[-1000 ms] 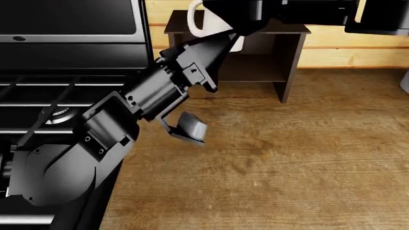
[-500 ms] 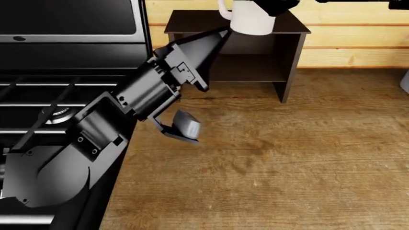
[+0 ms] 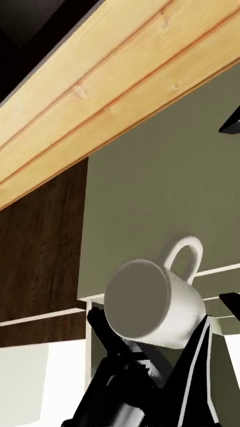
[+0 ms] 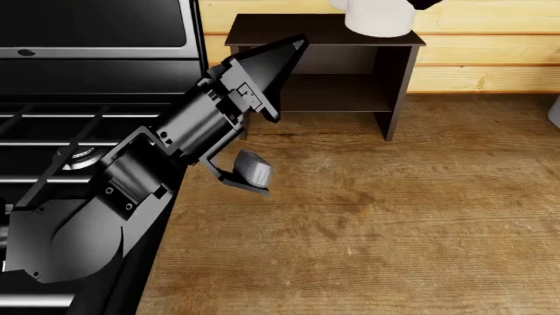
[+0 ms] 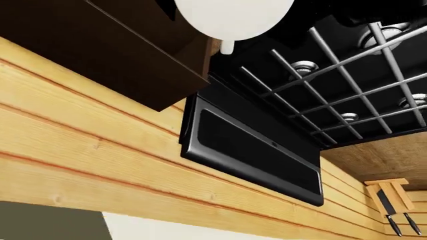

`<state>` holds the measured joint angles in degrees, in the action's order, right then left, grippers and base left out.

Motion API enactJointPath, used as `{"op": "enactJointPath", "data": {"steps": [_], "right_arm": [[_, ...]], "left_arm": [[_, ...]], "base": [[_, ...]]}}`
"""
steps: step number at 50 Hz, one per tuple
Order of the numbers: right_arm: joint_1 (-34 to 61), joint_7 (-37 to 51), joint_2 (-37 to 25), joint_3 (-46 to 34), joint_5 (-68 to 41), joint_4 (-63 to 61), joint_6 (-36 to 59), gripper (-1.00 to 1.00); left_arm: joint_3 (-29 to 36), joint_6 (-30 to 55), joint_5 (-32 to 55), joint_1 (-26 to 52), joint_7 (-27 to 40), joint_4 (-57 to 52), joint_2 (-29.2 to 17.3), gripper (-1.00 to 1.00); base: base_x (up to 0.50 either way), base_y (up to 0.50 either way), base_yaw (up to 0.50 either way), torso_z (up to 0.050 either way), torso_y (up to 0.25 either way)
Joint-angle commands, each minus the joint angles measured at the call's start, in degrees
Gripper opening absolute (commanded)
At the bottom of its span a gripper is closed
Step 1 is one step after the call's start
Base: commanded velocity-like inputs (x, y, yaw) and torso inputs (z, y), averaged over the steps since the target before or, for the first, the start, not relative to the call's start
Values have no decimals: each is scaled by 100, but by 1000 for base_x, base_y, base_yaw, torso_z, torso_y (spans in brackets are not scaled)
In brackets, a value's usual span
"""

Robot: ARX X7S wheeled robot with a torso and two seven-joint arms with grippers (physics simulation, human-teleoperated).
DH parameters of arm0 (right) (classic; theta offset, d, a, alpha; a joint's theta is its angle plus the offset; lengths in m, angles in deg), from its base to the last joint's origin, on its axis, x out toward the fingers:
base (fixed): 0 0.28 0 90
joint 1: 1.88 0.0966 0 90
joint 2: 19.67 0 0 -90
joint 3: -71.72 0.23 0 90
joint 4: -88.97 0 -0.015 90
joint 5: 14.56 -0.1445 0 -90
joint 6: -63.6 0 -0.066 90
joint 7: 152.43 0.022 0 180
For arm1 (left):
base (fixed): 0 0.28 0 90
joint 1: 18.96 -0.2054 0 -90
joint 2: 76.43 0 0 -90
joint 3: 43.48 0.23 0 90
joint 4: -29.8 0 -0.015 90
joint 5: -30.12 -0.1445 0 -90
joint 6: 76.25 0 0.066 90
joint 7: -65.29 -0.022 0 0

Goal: A wet mug is on the counter and needs to be dried. Pick it up and place it upside down in the open cabinet.

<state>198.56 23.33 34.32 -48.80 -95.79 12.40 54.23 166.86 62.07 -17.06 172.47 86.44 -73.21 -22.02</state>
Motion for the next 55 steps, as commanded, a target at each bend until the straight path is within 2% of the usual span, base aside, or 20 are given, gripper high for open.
{"op": "enactJointPath", "data": {"steps": [1, 14, 34, 55], "right_arm": [[157, 576, -233, 326, -846, -477, 451, -100], [675, 921, -182, 219, -1469, -475, 601, -100], [1730, 189, 245, -295, -821, 61, 448, -100], [2442, -1171, 1170, -1042, 1451, 1792, -588, -100]], "left_arm": [[-55, -19, 42, -43, -6, 79, 7, 100], [-74, 1, 3, -103, -32, 61, 12, 100], [-85, 17, -81, -186, -55, 34, 2, 100], [-130, 6, -130, -247, -81, 44, 46, 100]], "base": [[0, 0, 0, 0, 0], [0, 0, 0, 1, 0], [0, 0, 0, 0, 1], [0, 0, 0, 0, 0]]}}
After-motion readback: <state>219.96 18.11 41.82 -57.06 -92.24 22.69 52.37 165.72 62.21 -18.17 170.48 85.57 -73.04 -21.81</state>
